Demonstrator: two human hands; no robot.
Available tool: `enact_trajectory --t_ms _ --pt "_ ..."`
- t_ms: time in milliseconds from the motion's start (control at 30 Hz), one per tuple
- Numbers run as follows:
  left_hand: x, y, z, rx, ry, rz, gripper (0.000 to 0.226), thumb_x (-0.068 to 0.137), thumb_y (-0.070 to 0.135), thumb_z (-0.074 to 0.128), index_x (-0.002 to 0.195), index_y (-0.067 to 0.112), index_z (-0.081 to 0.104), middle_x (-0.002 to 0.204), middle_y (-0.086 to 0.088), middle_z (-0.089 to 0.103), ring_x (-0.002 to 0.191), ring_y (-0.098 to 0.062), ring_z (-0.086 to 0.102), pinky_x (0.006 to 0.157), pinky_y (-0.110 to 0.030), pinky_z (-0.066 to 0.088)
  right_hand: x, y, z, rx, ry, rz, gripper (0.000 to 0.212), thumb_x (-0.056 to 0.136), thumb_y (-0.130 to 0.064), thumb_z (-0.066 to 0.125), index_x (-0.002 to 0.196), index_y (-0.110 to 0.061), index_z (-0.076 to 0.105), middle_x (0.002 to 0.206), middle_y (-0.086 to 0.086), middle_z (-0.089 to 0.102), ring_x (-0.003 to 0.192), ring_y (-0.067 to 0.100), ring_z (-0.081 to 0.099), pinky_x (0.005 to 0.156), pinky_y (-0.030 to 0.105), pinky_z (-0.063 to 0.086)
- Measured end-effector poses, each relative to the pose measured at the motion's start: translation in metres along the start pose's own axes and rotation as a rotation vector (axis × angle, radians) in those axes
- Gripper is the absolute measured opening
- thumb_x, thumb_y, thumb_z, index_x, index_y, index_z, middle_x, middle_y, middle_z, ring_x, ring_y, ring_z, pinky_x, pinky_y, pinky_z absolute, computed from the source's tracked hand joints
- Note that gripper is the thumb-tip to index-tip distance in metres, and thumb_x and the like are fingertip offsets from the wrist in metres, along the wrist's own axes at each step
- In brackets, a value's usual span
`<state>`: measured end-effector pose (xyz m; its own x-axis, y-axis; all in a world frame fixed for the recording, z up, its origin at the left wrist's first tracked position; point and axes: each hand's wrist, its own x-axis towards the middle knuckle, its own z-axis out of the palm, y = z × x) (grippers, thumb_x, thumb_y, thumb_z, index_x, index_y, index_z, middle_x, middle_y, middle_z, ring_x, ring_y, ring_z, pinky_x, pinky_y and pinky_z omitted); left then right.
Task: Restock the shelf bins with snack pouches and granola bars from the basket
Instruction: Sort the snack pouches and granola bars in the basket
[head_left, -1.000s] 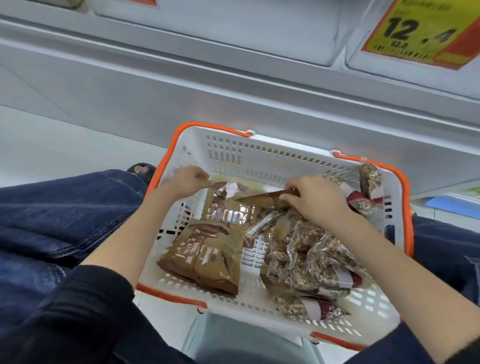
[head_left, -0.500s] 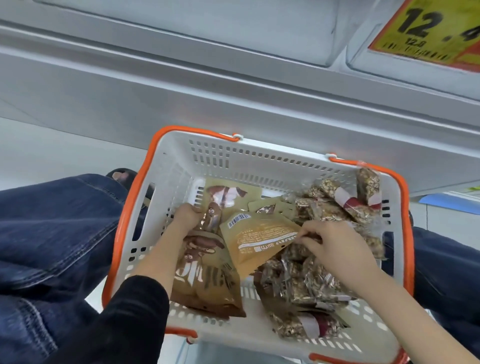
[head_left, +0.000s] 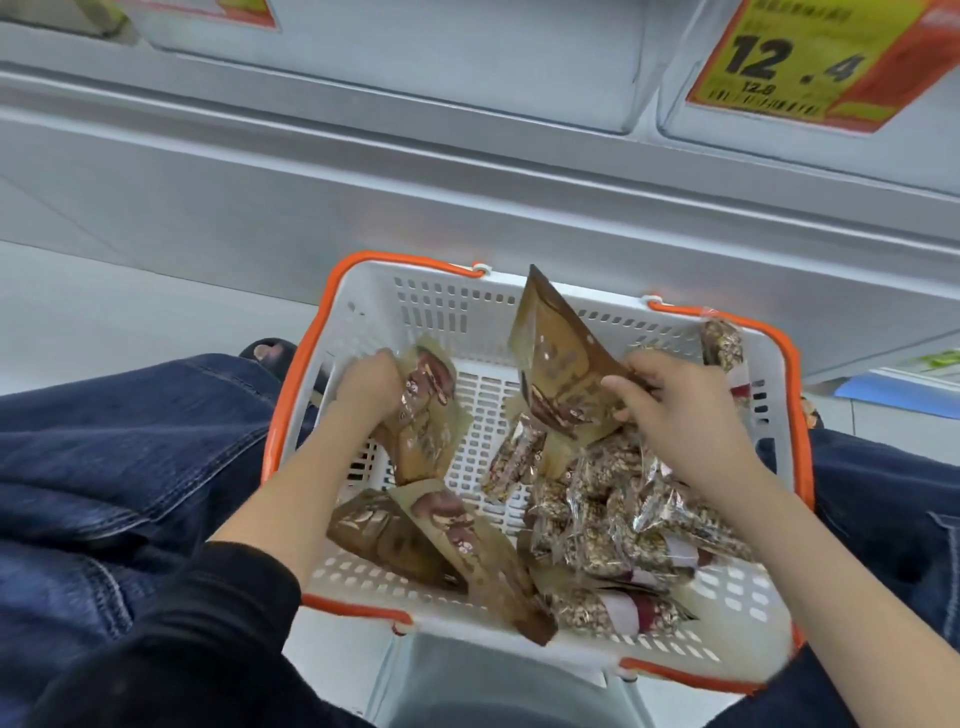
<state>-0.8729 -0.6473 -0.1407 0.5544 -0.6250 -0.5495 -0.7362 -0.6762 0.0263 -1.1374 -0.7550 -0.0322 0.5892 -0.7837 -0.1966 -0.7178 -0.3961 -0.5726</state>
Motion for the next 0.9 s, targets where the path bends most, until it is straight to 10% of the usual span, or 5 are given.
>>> enact_trajectory --t_ms 233,433,667,900 --pt "-0.005 -0.007 -0.042 -0.561 -0.26 -0.218 0.032 0.093 0.01 0.054 0.063 0.003 0.05 0.052 -0.01 0.055 0.051 -0.019 0.052 0.05 -0.025 0.044 0.015 -0.03 0.012 -0.008 -0.06 -0.209 0.016 0.093 -0.028 0.058 0.086 -0.015 0.065 0.066 -0.004 0.063 0.057 0.01 0.056 0.054 0.026 0.044" --pt "-0.031 -0.011 -0.015 -1.6 -0.28 -0.283 0.04 0.089 0.019 0.063 0.121 -0.001 0.052 0.113 -0.018 0.063 0.1 -0.025 0.064 0.072 -0.027 0.058 0.061 -0.027 0.076 -0.063 -0.29 -0.172 0.023 0.099 -0.015 0.048 0.11 -0.013 0.068 0.092 0.002 0.068 0.079 0.018 0.063 0.069 0.024 0.046" --pt "-0.073 0.019 -0.008 -1.516 -0.554 -0.078 0.053 0.072 0.057 0.067 0.115 0.027 0.056 0.109 -0.003 0.066 0.106 -0.024 0.063 0.098 -0.039 0.048 0.066 -0.046 0.123 0.211 -0.218 -0.052 0.029 0.1 -0.01 0.041 0.111 -0.008 0.068 0.109 0.01 0.07 0.1 0.026 0.061 0.08 0.024 0.04" --pt "-0.072 0.028 -0.009 -1.053 -0.207 -0.108 0.027 0.09 0.043 0.056 0.082 0.017 0.055 0.081 0.001 0.059 0.071 -0.02 0.065 0.055 -0.025 0.055 0.076 -0.042 0.113 0.331 -0.464 0.025 0.037 0.102 -0.017 0.04 0.138 -0.019 0.047 0.14 0.004 0.051 0.114 0.02 0.059 0.1 0.038 0.046"
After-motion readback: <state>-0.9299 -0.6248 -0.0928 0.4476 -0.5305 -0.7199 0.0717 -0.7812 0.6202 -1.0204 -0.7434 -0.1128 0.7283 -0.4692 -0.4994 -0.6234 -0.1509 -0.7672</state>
